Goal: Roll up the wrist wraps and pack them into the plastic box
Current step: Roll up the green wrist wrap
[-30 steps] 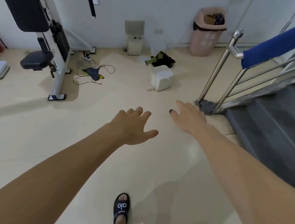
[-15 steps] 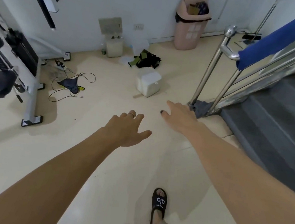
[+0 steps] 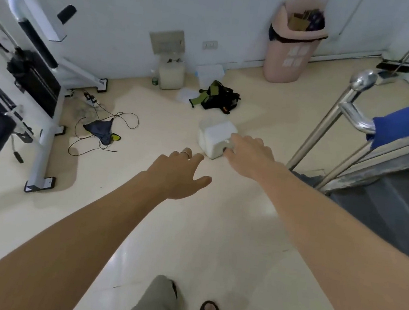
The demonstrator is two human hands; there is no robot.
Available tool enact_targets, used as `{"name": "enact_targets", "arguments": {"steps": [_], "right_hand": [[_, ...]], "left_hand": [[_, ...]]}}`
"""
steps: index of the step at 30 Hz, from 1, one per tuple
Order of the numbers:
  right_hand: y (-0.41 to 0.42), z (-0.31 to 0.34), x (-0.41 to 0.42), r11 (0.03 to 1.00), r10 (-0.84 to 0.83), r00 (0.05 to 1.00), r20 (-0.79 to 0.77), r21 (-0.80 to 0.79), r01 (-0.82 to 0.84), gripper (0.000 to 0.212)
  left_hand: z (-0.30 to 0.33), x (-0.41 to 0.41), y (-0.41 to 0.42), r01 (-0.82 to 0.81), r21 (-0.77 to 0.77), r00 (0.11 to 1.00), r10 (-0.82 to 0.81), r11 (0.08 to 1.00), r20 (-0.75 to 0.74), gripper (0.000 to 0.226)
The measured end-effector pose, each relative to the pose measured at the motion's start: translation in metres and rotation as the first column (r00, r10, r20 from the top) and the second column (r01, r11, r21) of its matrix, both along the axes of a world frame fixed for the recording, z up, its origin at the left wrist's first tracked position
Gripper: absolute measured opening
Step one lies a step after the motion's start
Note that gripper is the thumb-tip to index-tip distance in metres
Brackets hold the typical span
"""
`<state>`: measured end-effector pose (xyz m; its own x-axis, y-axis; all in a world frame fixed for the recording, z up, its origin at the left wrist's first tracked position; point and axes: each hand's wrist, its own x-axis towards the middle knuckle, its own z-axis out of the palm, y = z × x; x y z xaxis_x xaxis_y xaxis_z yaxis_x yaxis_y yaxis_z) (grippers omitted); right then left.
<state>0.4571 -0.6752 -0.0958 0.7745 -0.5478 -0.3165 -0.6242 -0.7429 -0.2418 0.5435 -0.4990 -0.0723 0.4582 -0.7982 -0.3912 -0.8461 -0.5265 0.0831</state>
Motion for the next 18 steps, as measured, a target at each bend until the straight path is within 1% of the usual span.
{"name": "enact_targets", "arguments": {"steps": [2, 4, 7, 11, 15, 18], "right_hand": [[-0.031, -0.004, 0.038, 1.000, 0.010, 1.000, -0.022, 0.000, -0.010, 0.055], [-0.061, -0.010, 0.079, 1.000, 0.022, 0.999, -0.031, -0.007, -0.023, 0.056], [-0.103, -0.022, 0.140, 0.999, 0.026, 0.999, -0.030, -0.040, -0.027, 0.050], [-0.162, -0.034, 0.218, 1.000, -0.009, 0.998, -0.061, -0.024, 0.008, 0.044], [-0.225, -0.033, 0.288, 0.997, -0.073, 0.996, -0.047, -0.001, 0.073, 0.055], [-0.267, -0.037, 0.326, 0.998, -0.069, 0.997, -0.044, 0.006, 0.069, 0.054]], "left_hand": [[-0.007, 0.037, -0.029, -0.018, -0.001, 1.000, 0.018, 1.000, 0.004, 0.067], [-0.016, 0.078, -0.059, -0.022, -0.004, 1.000, 0.022, 1.000, -0.001, 0.067], [-0.032, 0.146, -0.106, -0.005, -0.003, 1.000, 0.005, 1.000, -0.016, 0.066], [-0.045, 0.241, -0.170, 0.002, 0.034, 0.999, 0.000, 0.999, -0.049, 0.066], [-0.044, 0.321, -0.241, 0.045, 0.053, 0.998, -0.043, 0.998, -0.045, 0.066], [-0.044, 0.360, -0.290, 0.083, 0.055, 0.995, -0.080, 0.995, -0.057, 0.068]]}}
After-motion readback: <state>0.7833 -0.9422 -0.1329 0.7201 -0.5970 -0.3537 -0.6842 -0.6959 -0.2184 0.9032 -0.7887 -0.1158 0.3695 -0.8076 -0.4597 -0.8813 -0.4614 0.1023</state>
